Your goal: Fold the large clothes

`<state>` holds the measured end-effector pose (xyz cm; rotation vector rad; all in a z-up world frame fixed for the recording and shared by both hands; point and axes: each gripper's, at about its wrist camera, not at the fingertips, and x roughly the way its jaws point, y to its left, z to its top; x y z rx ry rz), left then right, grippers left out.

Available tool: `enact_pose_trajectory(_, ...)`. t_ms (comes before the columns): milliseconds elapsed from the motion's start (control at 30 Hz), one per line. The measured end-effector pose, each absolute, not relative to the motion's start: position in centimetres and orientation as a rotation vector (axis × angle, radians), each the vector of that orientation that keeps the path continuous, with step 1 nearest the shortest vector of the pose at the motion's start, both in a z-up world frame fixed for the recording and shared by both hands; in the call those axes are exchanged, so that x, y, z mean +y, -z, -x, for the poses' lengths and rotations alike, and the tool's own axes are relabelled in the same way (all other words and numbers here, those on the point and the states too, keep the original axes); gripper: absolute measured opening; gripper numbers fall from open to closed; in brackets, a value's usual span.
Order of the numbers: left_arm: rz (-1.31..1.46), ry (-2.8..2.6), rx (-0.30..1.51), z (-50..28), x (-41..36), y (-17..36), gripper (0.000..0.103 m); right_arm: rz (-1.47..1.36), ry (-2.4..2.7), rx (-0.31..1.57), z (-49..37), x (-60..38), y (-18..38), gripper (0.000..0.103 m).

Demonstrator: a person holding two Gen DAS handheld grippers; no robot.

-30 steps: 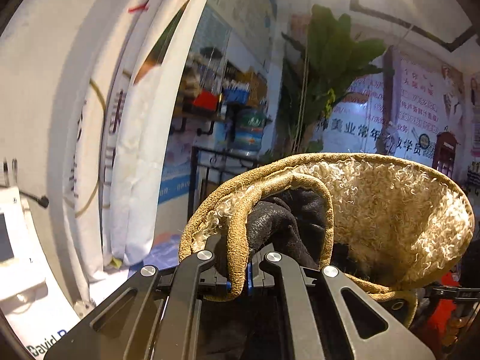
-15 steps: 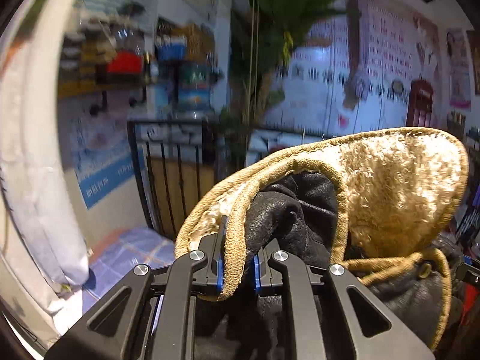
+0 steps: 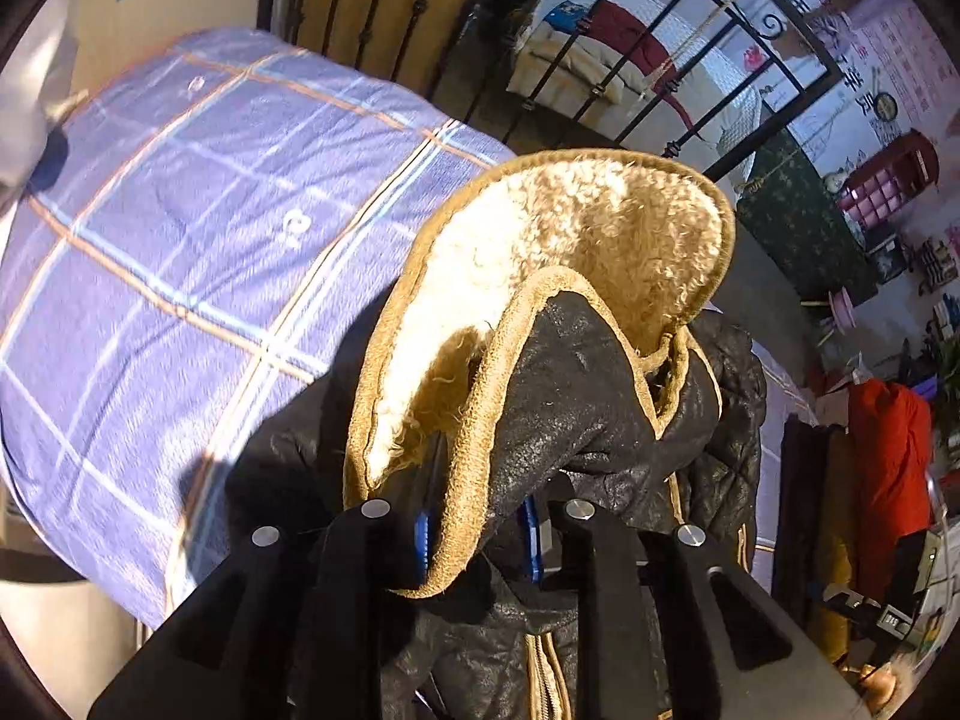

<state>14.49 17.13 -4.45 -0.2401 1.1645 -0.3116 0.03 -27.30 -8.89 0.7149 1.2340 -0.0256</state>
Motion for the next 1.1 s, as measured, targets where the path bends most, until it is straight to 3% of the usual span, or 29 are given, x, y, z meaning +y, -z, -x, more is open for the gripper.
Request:
enact_pose_trajectory(167,0.315,0.516,1.0,-17.6,13.7,-1.8,0.021,-0.74,0.011,1.201,0.2,-27.1,7.4,0.094)
enact_pose_trajectory(333,0.406,0.574,1.114,-20.9,11.6,0.4,0.023,-0.741,-0.047,1.17,-0.2,-25.4,5.6,0.094)
enact_pose_trajectory(367,0.258,0.466,1.162,-21.2,10.9,1.7,0.026,-0.744,-0.05,1.173,-0.1,-25.1,5.6,0.094)
enact_pose_trajectory(433,-0.318,0.217,1.148,-20.6,8.1,4.6,0.036,-0.751,-0.053,1.182,0.2,-25.0,5.6,0.094)
enact_pose_trajectory(467,-0.416,0.183,1.18,-20.4,8.1,6.4,0.036,-0.755,-0.051,1.185,0.7,-25.3,5.4,0.094)
enact_pose_trajectory(700,0.188,0.254,1.118,-17.2,18.5,3.2,0.047,-0.812,0.023,1.194,2.4,-28.0,6.0,0.094)
enact_pose_trajectory(800,0.146,0.21,1.041,-14.6,21.1,1.4,0.066,-0.807,0.039,1.188,2.5,-28.7,6.2,0.094)
enact_pose_trajectory(933,0.145,0.165,1.062,-10.5,24.5,1.8,0.071,-0.842,0.041,1.195,2.3,-29.0,6.8,0.094)
enact_pose_trajectory(1100,0.227,0.224,1.2,-6.1,24.9,6.9,0.075,-0.827,0.016,1.221,1.0,-27.9,7.2,0.094)
